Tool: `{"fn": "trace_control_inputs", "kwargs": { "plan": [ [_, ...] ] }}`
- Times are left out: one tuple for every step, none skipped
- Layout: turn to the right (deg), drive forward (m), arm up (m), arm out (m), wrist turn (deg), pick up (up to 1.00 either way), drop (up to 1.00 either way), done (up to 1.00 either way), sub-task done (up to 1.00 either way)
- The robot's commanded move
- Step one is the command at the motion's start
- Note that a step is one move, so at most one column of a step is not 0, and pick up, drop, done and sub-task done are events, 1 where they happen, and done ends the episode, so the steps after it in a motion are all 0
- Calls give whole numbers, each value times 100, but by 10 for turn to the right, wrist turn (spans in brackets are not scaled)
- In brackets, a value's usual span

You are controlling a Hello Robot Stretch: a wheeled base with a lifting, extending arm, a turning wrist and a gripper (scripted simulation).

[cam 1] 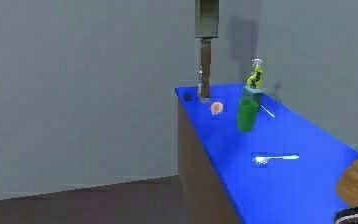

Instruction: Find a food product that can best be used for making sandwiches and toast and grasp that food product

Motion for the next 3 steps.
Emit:
{"fn": "trace_control_inputs", "kwargs": {
  "plan": [
    [-330, 0, 0, 0, 0, 0, 0, 0, 0],
    [0, 0, 50, 0, 0, 0, 0, 0, 0],
    [0, 0, 38, 0, 0, 0, 0, 0, 0]
  ]
}}
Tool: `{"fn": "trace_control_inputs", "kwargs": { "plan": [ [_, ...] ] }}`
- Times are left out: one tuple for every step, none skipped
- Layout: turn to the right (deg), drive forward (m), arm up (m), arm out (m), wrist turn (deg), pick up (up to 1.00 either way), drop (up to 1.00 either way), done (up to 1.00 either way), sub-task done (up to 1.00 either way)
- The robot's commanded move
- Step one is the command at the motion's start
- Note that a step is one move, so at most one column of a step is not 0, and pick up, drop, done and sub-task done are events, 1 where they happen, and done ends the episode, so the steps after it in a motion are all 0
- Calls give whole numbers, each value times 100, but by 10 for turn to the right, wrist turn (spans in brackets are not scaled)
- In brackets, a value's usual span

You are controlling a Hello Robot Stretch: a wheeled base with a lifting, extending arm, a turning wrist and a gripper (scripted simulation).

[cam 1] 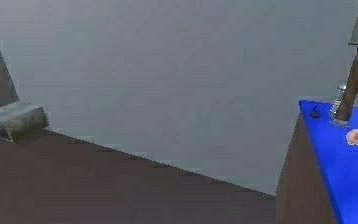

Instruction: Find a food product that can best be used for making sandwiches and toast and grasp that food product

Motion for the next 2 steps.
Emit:
{"fn": "trace_control_inputs", "kwargs": {
  "plan": [
    [0, 0, 0, 32, 0, 0, 0, 0, 0],
    [0, 0, 0, 0, 450, 0, 0, 0, 0]
  ]
}}
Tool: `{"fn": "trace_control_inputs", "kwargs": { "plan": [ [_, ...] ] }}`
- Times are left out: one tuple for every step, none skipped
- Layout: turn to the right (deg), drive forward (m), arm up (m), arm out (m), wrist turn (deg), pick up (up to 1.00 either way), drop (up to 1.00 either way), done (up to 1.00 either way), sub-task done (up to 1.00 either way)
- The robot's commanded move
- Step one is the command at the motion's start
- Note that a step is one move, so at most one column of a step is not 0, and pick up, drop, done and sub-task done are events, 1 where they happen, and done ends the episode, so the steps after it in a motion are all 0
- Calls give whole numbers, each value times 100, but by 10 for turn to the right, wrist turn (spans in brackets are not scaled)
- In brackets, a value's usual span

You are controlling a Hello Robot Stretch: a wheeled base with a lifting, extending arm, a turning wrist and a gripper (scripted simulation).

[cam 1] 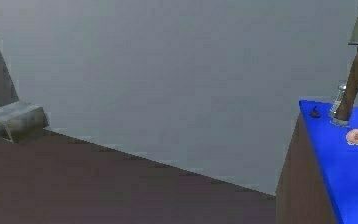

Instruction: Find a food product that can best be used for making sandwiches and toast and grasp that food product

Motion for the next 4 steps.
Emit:
{"fn": "trace_control_inputs", "kwargs": {
  "plan": [
    [0, 0, 0, 0, 450, 0, 0, 0, 0],
    [0, 0, 0, 0, 450, 0, 0, 0, 0],
    [0, 0, 0, 0, 210, 0, 0, 0, 0],
    [0, 0, 0, 0, 0, 100, 0, 0, 0]
  ]
}}
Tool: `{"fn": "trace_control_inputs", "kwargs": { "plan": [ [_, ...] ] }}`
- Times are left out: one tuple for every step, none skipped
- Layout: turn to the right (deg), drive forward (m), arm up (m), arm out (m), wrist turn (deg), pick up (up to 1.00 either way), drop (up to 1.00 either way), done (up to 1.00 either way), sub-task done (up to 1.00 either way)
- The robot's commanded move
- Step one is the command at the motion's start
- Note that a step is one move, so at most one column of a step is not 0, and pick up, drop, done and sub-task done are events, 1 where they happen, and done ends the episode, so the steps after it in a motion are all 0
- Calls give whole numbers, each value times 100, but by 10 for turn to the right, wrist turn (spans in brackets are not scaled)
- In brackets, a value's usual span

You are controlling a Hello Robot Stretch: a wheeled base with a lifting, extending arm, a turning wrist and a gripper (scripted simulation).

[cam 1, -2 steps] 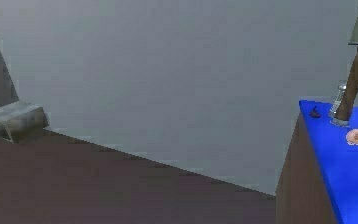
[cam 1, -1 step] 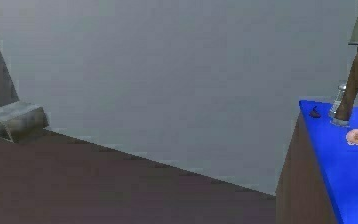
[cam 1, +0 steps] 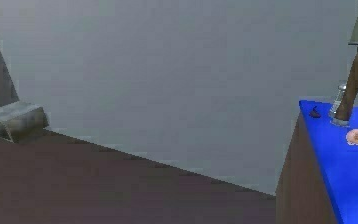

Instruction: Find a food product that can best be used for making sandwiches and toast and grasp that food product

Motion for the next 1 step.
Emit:
{"fn": "trace_control_inputs", "kwargs": {
  "plan": [
    [0, 0, 0, 0, 0, 0, 0, 100, 0]
  ]
}}
